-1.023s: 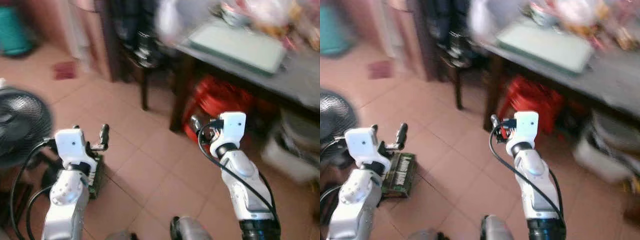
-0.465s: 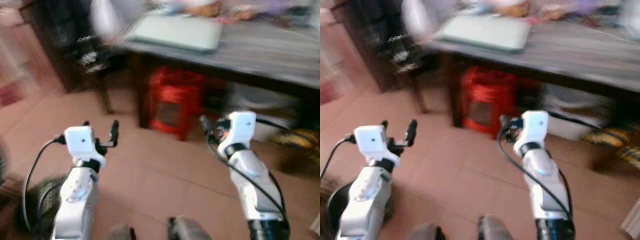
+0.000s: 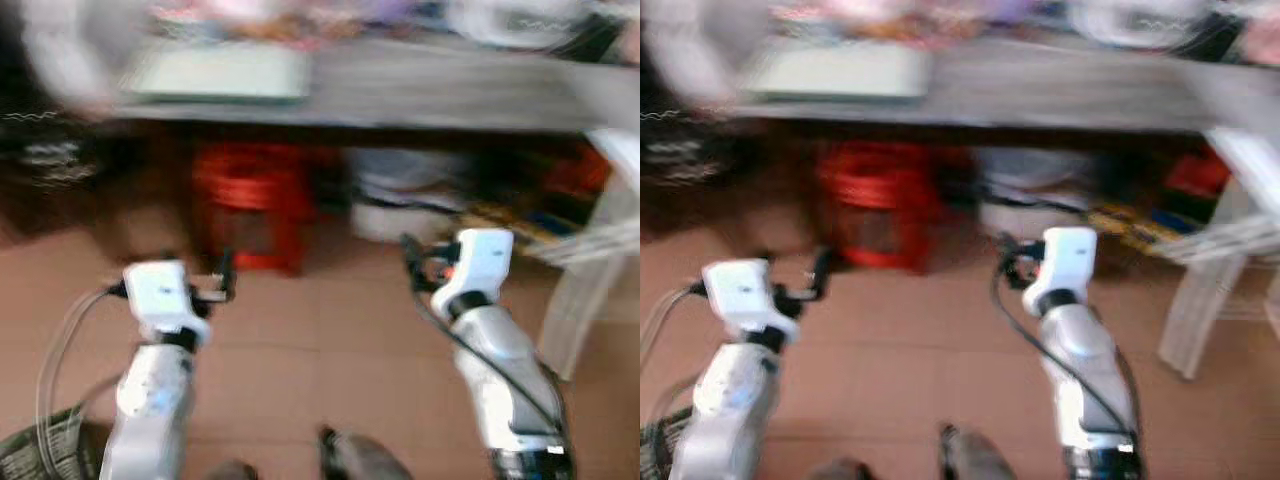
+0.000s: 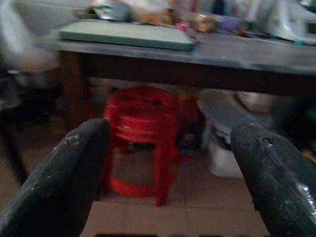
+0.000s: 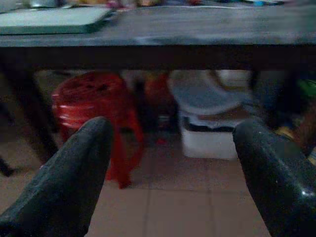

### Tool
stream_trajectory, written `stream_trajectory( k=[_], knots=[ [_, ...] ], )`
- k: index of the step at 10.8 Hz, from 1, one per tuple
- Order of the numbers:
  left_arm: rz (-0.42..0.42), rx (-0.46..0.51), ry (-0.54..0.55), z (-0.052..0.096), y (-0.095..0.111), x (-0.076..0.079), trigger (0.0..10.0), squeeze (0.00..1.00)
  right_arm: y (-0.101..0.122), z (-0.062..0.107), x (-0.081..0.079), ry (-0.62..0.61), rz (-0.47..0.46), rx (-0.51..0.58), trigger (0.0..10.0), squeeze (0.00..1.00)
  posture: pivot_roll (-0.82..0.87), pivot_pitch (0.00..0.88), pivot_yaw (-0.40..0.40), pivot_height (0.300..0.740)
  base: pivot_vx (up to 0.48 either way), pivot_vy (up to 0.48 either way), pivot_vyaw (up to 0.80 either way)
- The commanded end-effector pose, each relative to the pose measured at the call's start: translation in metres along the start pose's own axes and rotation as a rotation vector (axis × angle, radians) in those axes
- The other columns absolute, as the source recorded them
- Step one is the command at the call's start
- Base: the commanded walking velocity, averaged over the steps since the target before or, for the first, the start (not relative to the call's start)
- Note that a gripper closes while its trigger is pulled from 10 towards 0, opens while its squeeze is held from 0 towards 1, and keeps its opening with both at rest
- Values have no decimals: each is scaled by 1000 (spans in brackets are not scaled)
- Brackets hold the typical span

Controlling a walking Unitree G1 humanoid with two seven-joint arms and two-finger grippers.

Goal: Setting the table

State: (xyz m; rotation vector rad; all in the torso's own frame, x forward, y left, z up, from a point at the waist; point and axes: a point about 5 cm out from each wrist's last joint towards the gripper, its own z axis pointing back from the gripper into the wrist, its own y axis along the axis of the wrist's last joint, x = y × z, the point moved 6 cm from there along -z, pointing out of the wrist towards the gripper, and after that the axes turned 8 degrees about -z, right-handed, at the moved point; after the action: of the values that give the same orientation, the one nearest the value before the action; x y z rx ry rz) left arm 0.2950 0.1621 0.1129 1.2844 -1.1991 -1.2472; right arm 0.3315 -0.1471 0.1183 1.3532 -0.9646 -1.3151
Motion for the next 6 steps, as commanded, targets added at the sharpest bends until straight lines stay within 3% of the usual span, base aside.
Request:
stream_trajectory(
  k=[1, 3, 6],
  knots=[
    [2, -14, -2, 4, -4, 2, 10000, 0, 7, 3, 2, -6, 2, 30, 10000, 0, -10, 71, 0, 740, 0, 0, -800],
    [12, -24, -12, 6, -6, 7, 10000, 0, 8, 8, 5, -5, 23, 39, 10000, 0, -15, 72, 3, 740, 0, -321, 0],
    [3, -41, -6, 12, -10, 7, 10000, 0, 2, 17, 5, -52, 102, 39, 10000, 0, -10, 59, 7, 740, 0, -477, 0]
  ],
)
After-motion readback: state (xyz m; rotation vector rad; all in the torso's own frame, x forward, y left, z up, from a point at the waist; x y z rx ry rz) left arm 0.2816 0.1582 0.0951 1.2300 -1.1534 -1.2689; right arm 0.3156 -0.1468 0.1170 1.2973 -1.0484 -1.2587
